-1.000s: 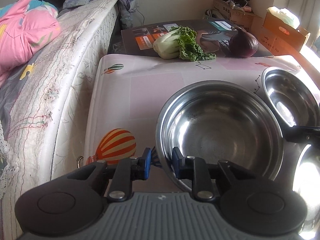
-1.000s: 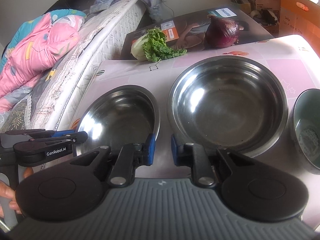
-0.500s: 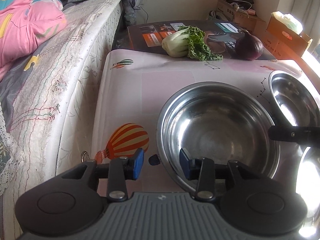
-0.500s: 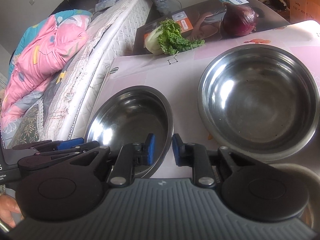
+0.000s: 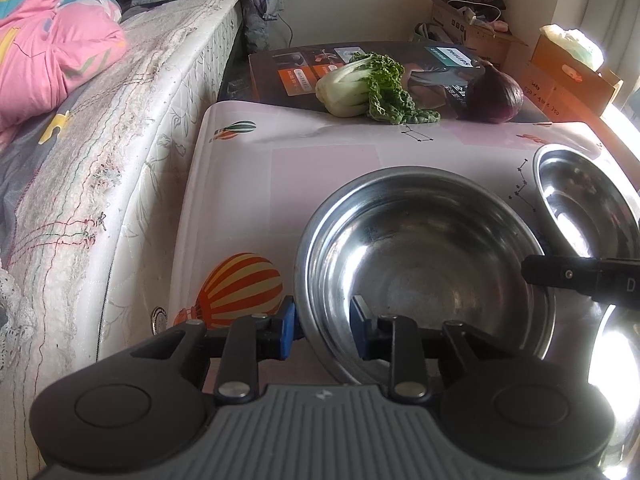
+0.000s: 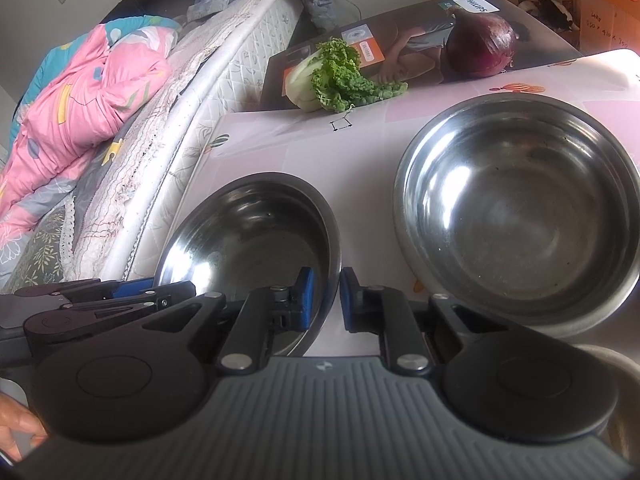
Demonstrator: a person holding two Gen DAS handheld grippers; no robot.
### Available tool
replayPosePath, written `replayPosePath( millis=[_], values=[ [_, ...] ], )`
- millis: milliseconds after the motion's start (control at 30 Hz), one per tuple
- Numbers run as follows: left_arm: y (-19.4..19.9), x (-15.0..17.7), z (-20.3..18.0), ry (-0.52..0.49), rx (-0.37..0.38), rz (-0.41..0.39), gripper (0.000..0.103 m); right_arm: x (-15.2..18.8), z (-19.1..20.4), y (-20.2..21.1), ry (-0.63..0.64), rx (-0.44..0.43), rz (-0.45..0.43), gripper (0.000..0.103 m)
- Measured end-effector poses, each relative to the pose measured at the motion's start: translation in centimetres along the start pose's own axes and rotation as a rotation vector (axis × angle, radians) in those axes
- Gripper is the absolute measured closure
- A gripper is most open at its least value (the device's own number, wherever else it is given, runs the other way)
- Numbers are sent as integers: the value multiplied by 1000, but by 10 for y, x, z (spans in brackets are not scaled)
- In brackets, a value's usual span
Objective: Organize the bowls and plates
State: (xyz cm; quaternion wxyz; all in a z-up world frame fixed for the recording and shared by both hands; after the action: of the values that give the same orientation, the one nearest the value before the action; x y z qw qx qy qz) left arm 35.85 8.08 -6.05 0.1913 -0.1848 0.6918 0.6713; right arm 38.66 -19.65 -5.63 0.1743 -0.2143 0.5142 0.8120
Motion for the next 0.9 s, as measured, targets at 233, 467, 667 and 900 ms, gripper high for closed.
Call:
replayPosePath(
  millis=[233,467,667,900],
  values=[
    [7,-2,-3,-13,-13,-24,73,-3,2,7,19,5,-21,92],
    [19,-3,-9,-31,17,-62,82,-7,10,18,58,-1,-51,95],
    [23,-3,-16,-40,31,-66,81,-7,18,20,97,17,-53,95],
    [30,-9,4,24,43,-117,43,-7,8,18,57,21,-29,87]
  ],
)
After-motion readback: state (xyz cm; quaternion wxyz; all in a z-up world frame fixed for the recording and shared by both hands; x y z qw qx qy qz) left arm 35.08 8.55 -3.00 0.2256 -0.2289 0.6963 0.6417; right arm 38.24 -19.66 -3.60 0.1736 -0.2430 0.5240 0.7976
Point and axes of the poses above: each gripper's, at about its wrist camera, not at the fingertips, and y roughly against the way its jaws point, z to its left, x to its underside, the point moved 5 cm from there along -y, roughly the way its jaws point, and after that the axes turned 5 degrees about y, right-handed, at the moved point
